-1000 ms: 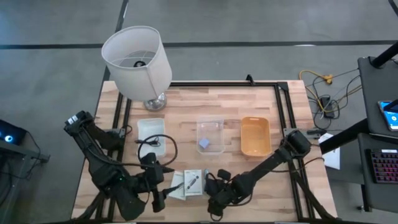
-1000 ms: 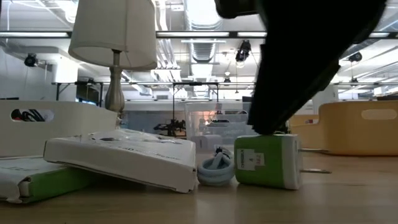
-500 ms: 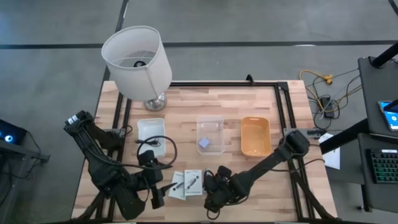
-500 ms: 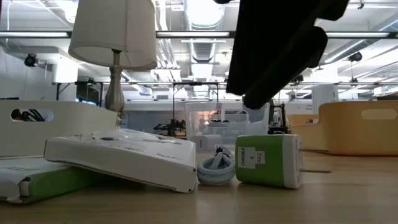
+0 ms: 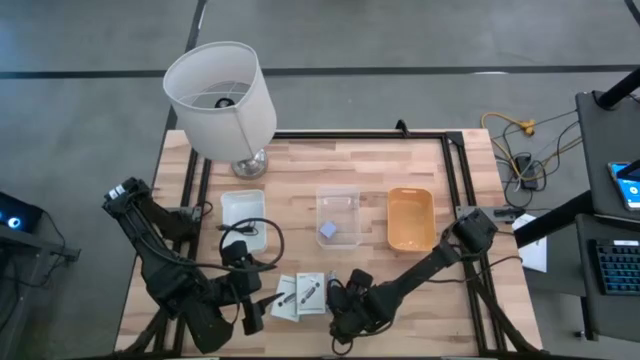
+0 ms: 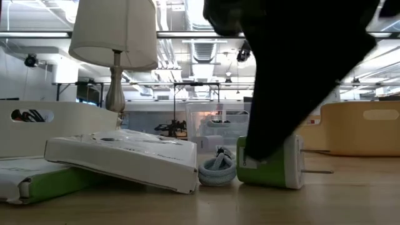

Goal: Pick and place items into bin
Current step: Put the green charger adapter into the transparent bin

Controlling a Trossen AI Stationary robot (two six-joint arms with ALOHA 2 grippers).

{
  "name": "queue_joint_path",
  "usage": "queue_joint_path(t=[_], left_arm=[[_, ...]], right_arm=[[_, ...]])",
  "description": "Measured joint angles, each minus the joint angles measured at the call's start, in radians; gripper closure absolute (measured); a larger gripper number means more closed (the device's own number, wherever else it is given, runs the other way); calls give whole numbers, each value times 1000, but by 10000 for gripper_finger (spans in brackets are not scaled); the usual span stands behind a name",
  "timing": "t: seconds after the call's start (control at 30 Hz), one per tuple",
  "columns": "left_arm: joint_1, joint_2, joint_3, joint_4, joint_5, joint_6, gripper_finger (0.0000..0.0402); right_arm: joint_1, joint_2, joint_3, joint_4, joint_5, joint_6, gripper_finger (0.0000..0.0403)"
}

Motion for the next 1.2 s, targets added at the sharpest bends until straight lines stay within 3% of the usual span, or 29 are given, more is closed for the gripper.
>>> queue_joint_path(t=[0.2, 0.57, 0.87, 1.1, 1.2], left_arm=[[0, 0, 0, 1, 0, -2, 133], [0, 0, 0, 2, -4, -3, 133], [0, 0, 0, -3, -28, -2, 133], [0, -5, 0, -3, -33, -3, 133], [1, -18, 0, -2, -55, -11, 133]], right_arm=[[-1, 17, 0, -2, 4, -10, 177], [-1, 12, 0, -8, 0, -29, 269], [-5, -62, 13, -62, 43, 18, 265], [-49, -238, 14, -205, 245, 183, 262], [-127, -308, 10, -265, 257, 196, 259]])
